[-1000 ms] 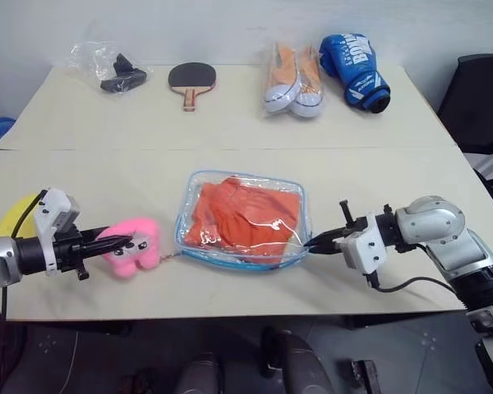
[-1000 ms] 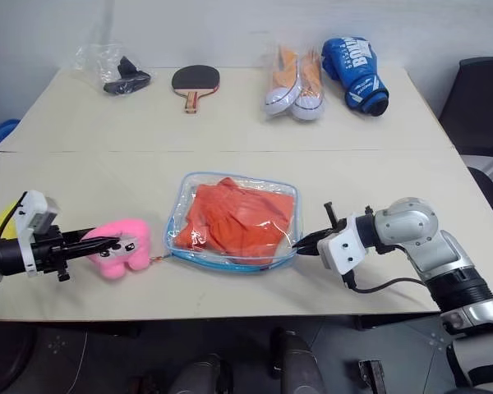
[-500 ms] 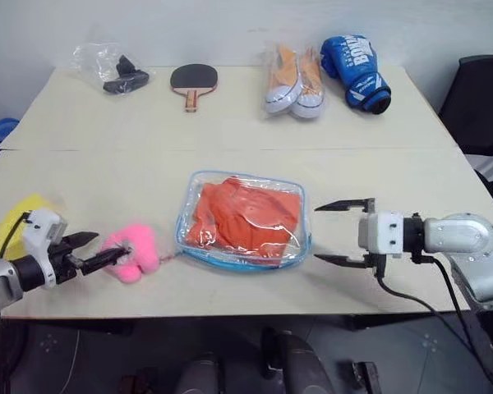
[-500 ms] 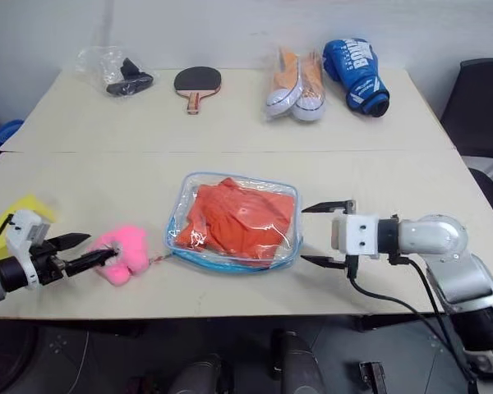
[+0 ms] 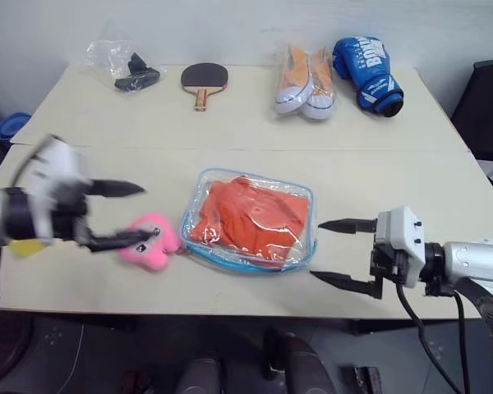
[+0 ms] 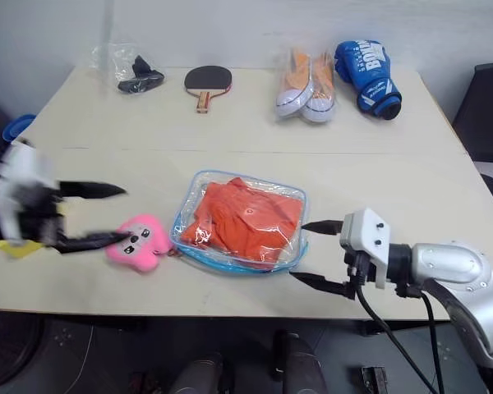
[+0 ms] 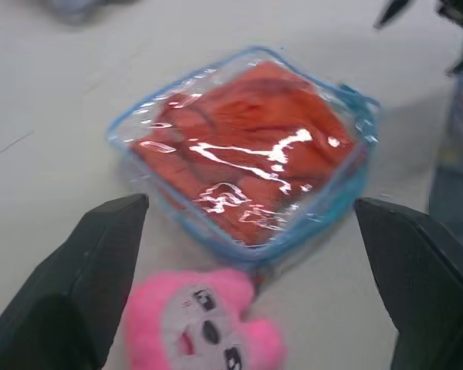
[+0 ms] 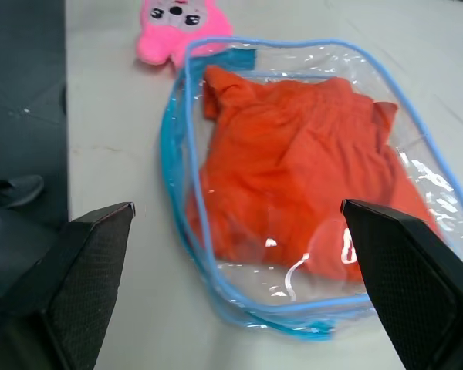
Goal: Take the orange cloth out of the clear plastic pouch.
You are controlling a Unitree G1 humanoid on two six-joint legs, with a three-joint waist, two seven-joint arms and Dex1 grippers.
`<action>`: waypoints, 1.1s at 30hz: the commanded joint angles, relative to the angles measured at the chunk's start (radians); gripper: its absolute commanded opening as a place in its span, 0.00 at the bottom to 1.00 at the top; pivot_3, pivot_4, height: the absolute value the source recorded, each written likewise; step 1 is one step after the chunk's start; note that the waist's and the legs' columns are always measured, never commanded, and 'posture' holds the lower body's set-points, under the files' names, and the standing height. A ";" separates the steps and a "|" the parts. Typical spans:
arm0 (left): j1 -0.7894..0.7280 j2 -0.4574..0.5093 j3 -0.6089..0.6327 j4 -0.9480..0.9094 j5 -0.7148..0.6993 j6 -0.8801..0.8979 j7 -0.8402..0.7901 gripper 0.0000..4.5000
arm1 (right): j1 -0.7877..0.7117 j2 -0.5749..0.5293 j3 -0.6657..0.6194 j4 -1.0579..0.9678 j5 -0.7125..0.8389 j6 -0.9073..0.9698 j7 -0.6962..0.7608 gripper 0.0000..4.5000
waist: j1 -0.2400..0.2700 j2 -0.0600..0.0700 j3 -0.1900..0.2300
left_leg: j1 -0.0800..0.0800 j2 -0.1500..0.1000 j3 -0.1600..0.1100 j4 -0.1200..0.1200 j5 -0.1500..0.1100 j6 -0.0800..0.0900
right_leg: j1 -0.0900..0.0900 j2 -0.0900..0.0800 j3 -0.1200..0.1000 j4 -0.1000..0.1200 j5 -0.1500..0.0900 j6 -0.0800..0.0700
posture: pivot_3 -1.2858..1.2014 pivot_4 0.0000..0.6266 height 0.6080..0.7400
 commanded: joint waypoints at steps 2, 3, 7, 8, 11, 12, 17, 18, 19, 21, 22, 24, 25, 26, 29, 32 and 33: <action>-0.067 -0.034 -0.219 0.084 0.275 -0.293 -0.019 1.00 | 0.019 -0.031 -0.063 -0.054 0.059 0.028 0.034 0.99 | 0.001 -0.001 0.000 | 0.000 0.001 0.000 0.000 0.000 -0.001 | 0.000 0.003 0.001 0.000 0.000 -0.001 | 0.52 0.24 1.00; -0.102 -0.058 -0.270 0.132 0.342 -0.362 -0.006 1.00 | 0.023 -0.032 -0.067 -0.058 0.063 0.031 0.035 0.99 | 0.002 -0.001 0.000 | 0.000 0.001 0.000 0.000 0.000 -0.001 | 0.000 0.003 0.001 0.001 -0.001 -0.001 | 0.52 0.24 1.00; -0.222 -0.182 -0.364 0.279 0.475 -0.526 0.055 1.00 | 0.038 -0.025 -0.074 -0.072 0.057 0.030 0.021 0.99 | 0.008 -0.001 0.000 | -0.001 0.000 0.000 0.000 0.001 0.000 | -0.001 0.003 0.002 0.001 0.000 -0.001 | 0.52 0.24 1.00; -0.240 -0.214 -0.367 0.301 0.476 -0.541 0.065 1.00 | 0.042 -0.021 -0.075 -0.075 0.053 0.029 0.015 0.99 | 0.008 -0.001 0.000 | -0.002 0.001 0.000 0.000 0.001 0.001 | -0.001 0.003 0.001 0.001 0.000 0.000 | 0.52 0.24 1.00; -0.272 -0.274 -0.376 0.347 0.484 -0.564 0.066 1.00 | 0.054 -0.016 -0.071 -0.081 0.037 0.021 0.002 0.99 | 0.007 -0.002 0.000 | -0.004 0.000 0.000 0.001 0.000 0.003 | -0.002 0.002 0.000 0.002 0.002 0.002 | 0.52 0.24 1.00; -0.279 -0.283 -0.382 0.359 0.495 -0.575 0.063 1.00 | 0.056 -0.015 -0.070 -0.081 0.033 0.018 -0.001 0.99 | 0.005 -0.002 0.000 | -0.004 0.000 0.000 0.001 0.000 0.004 | -0.002 0.002 -0.001 0.001 0.002 0.003 | 0.52 0.24 1.00; -0.302 -0.331 -0.389 0.383 0.482 -0.558 0.052 1.00 | 0.055 -0.007 -0.063 -0.077 0.016 0.010 -0.021 0.99 | 0.006 -0.002 0.000 | -0.004 -0.001 0.002 0.002 0.000 0.006 | -0.001 0.000 0.000 -0.001 0.003 0.005 | 0.52 0.24 1.00; -0.306 -0.337 -0.387 0.381 0.480 -0.550 0.051 0.96 | 0.056 -0.005 -0.061 -0.077 0.012 0.008 -0.022 1.00 | 0.006 -0.003 0.000 | -0.004 -0.001 0.002 0.002 0.000 0.006 | 0.000 0.000 0.000 -0.001 0.003 0.005 | 0.52 0.24 1.00; -0.309 -0.342 -0.386 0.380 0.480 -0.544 0.050 0.92 | 0.058 -0.003 -0.058 -0.077 0.007 0.005 -0.024 1.00 | 0.006 -0.003 0.000 | -0.004 -0.001 0.001 0.003 0.000 0.006 | 0.000 0.000 0.000 -0.001 0.003 0.005 | 0.52 0.24 1.00; -0.313 -0.348 -0.385 0.378 0.484 -0.541 0.045 0.82 | 0.059 0.001 -0.052 -0.076 -0.002 0.000 -0.026 1.00 | 0.007 -0.003 0.000 | -0.004 -0.001 0.001 0.003 0.001 0.006 | 0.000 0.000 0.001 -0.001 0.003 0.005 | 0.52 0.24 1.00; -0.313 -0.350 -0.385 0.375 0.487 -0.540 0.044 0.75 | 0.059 0.004 -0.050 -0.076 -0.006 -0.001 -0.027 1.00 | 0.006 -0.003 0.000 | -0.004 -0.001 0.001 0.003 0.001 0.006 | 0.000 0.000 0.001 -0.001 0.003 0.005 | 0.52 0.24 1.00; -0.311 -0.352 -0.391 0.364 0.488 -0.537 0.036 0.62 | 0.055 0.008 -0.045 -0.076 -0.011 -0.004 -0.032 1.00 | 0.006 -0.003 0.000 | -0.004 -0.001 0.001 0.003 0.001 0.006 | 0.000 0.000 0.001 -0.001 0.003 0.005 | 0.52 0.24 1.00; -0.310 -0.352 -0.393 0.358 0.487 -0.535 0.033 0.55 | 0.052 0.010 -0.042 -0.076 -0.012 -0.004 -0.034 1.00 | 0.006 -0.003 0.000 | -0.004 -0.001 0.001 0.003 0.001 0.006 | 0.000 0.000 0.001 0.000 0.003 0.005 | 0.52 0.24 1.00; -0.309 -0.354 -0.394 0.355 0.484 -0.530 0.030 0.48 | 0.049 0.012 -0.040 -0.075 -0.013 -0.004 -0.036 1.00 | 0.006 -0.003 0.000 | -0.004 -0.001 0.001 0.003 0.001 0.006 | 0.000 0.000 0.001 0.001 0.003 0.005 | 0.52 0.24 1.00; -0.303 -0.368 -0.384 0.346 0.464 -0.495 0.031 0.26 | 0.047 0.014 -0.035 -0.072 -0.020 -0.008 -0.038 1.00 | 0.006 -0.003 0.000 | -0.004 -0.001 0.001 0.003 0.001 0.006 | 0.000 0.000 0.001 0.001 0.003 0.005 | 0.52 0.24 1.00; -0.284 -0.417 -0.363 0.270 0.370 -0.294 0.056 0.06 | 0.057 0.018 -0.035 -0.071 -0.030 -0.018 -0.038 1.00 | 0.006 -0.003 0.000 | -0.004 -0.001 0.001 0.003 0.001 0.006 | 0.000 0.000 0.001 0.001 0.003 0.005 | 0.52 0.24 1.00; -0.286 -0.461 -0.340 0.231 0.306 -0.151 0.104 0.01 | 0.063 0.023 -0.036 -0.074 -0.031 -0.020 -0.040 1.00 | 0.006 -0.003 0.000 | -0.004 -0.001 0.001 0.003 0.001 0.006 | 0.000 0.000 0.001 0.001 0.003 0.006 | 0.52 0.24 1.00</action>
